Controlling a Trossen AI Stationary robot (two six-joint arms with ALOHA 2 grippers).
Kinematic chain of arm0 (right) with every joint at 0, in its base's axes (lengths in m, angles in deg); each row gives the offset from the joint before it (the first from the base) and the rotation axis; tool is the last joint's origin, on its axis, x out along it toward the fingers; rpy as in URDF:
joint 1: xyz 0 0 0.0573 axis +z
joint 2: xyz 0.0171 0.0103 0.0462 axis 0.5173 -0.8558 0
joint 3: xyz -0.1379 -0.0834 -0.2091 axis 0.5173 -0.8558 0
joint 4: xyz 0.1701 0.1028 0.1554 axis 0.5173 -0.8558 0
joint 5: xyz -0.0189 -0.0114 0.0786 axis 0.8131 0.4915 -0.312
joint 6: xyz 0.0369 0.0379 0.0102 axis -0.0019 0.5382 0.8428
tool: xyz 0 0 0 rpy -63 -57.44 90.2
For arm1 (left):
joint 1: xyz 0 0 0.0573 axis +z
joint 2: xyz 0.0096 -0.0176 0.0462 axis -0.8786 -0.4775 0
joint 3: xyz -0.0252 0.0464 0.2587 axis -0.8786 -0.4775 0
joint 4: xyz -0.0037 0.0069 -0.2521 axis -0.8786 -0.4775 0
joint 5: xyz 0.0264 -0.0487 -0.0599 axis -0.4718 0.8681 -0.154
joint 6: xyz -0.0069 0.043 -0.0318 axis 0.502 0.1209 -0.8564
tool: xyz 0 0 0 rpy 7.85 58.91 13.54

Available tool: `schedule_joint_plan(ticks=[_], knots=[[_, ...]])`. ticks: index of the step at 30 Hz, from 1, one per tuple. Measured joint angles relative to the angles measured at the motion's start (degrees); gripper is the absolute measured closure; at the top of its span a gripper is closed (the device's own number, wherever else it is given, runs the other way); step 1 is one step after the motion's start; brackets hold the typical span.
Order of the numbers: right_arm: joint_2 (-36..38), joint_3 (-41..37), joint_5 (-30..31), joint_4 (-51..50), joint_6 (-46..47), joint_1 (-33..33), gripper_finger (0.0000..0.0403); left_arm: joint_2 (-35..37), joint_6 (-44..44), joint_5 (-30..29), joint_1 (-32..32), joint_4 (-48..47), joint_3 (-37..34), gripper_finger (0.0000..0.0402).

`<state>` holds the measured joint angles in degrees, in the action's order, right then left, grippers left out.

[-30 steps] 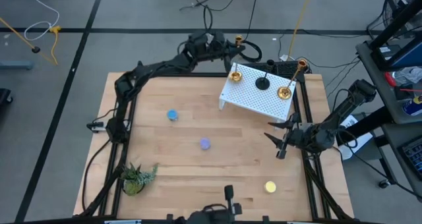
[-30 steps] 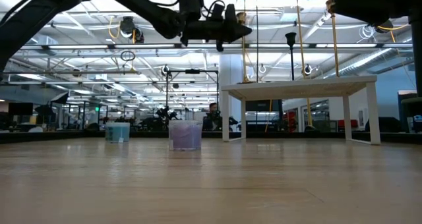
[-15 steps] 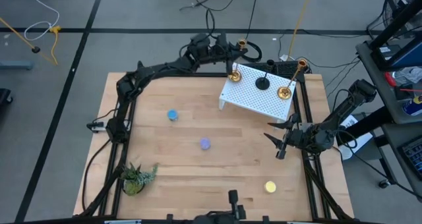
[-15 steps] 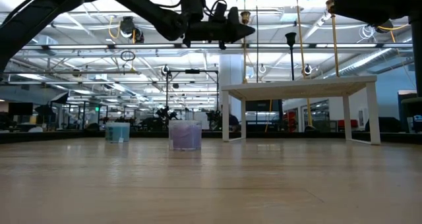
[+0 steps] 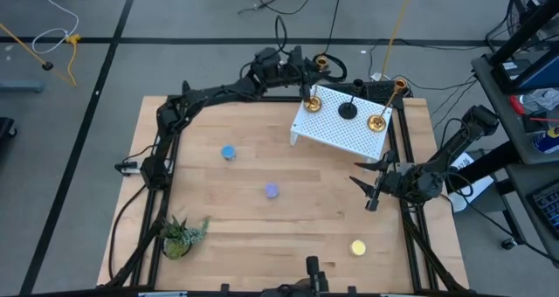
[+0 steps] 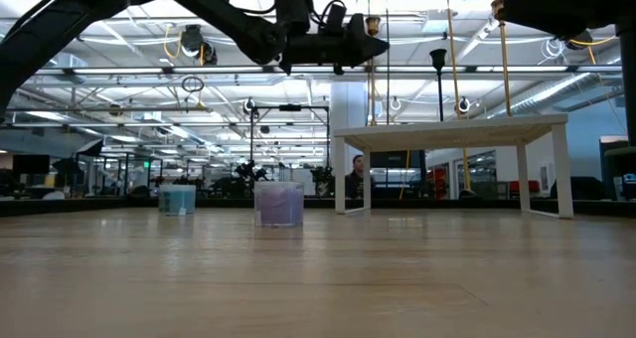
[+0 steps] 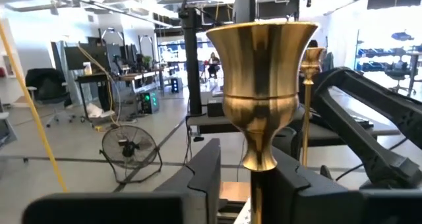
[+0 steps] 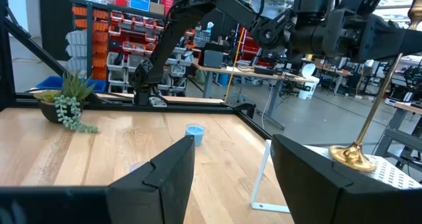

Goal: Pick & Place candle stick holders
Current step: Put the gold candle holder on the shelf aligned with the gold and black candle holders

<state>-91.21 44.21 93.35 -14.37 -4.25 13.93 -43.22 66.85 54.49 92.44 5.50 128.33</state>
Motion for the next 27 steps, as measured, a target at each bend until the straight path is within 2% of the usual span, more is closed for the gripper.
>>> schedule_joint_plan(ticks=[6,12,15,19,27], knots=[[0.00,0.00,0.00,0.00,-0.08,0.00,0.0207,0.02,3.44,0.97,-0.87,-1.11,0.00,0.0255],[0.00,0.00,-0.09,0.00,-0.09,0.00,0.0206,0.02,1.32,0.90,-1.10,-1.81,0.00,0.0206],[0.00,0.00,-0.11,-0.01,-0.03,0.00,0.0206,0.63,0.44,-0.08,-0.71,-4.78,0.00,0.0198],[0.00,0.00,-0.11,-0.02,-0.02,0.01,0.0206,1.78,4.16,-2.07,-0.47,-12.04,0.00,0.0197],[0.00,0.00,-0.13,-0.03,-0.01,0.02,0.0206,1.88,8.43,-2.11,-0.81,-21.96,0.00,0.0204]])
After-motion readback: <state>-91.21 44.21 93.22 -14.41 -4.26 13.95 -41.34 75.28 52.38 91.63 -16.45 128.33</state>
